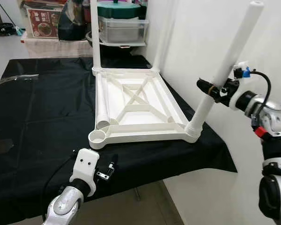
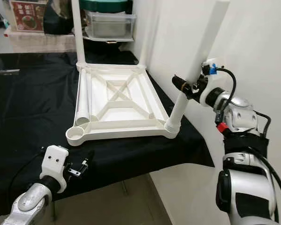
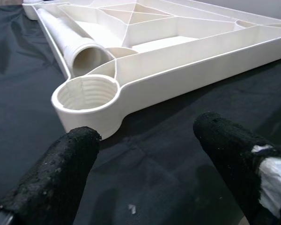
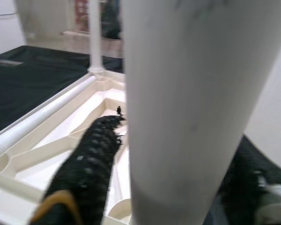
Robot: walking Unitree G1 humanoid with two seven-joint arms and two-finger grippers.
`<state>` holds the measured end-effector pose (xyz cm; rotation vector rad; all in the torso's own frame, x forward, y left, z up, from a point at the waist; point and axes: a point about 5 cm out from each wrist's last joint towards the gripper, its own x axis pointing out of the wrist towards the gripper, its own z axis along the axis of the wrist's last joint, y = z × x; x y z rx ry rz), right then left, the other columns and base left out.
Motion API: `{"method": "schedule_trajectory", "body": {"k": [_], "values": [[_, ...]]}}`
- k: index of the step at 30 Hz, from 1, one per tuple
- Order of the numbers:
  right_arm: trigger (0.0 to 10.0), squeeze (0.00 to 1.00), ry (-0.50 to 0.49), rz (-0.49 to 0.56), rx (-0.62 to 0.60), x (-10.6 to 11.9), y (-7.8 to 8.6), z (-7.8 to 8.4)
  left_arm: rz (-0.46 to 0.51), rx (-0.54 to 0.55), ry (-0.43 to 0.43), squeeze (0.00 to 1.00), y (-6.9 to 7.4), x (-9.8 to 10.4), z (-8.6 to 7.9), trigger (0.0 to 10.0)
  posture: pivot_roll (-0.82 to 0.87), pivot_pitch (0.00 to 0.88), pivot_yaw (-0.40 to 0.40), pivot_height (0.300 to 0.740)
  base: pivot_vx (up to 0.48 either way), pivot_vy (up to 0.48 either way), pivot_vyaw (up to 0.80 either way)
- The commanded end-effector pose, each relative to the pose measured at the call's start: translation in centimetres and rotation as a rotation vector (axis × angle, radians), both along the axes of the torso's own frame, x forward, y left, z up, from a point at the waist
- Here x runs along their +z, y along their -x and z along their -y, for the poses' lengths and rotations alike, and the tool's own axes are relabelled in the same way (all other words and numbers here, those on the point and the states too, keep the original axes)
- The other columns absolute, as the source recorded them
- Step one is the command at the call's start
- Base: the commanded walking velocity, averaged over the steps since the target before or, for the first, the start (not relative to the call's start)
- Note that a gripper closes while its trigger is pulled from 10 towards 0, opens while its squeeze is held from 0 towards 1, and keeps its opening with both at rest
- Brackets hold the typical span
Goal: Building children table
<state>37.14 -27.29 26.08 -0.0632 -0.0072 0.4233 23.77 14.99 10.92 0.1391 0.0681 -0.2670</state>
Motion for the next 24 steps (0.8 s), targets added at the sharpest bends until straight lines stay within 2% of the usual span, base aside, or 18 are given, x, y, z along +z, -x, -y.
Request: {"method": "schedule_trajectory", "body": {"k": [1,15,24], "values": [[0.0,0.00,0.029,-0.008,0.005,-0.2,0.0,0.5,-0.002,-0.014,-0.018,0.00,0.0,-0.1,0.1,10.0,0.03,0.000,-0.123,0.740,0.000,0.000,0.00],[0.0,0.00,0.010,-0.015,0.004,-0.4,-0.7,0.4,0.000,-0.019,-0.018,0.00,0.1,-0.1,0.2,10.0,0.03,0.000,-0.125,0.740,0.000,0.000,0.00],[0.0,0.00,-0.021,-0.138,-0.066,-3.3,-1.6,-1.2,-0.008,-0.018,-0.009,0.00,0.2,-0.3,0.4,10.0,0.02,0.000,-0.132,0.740,0.000,0.000,0.00]]}}
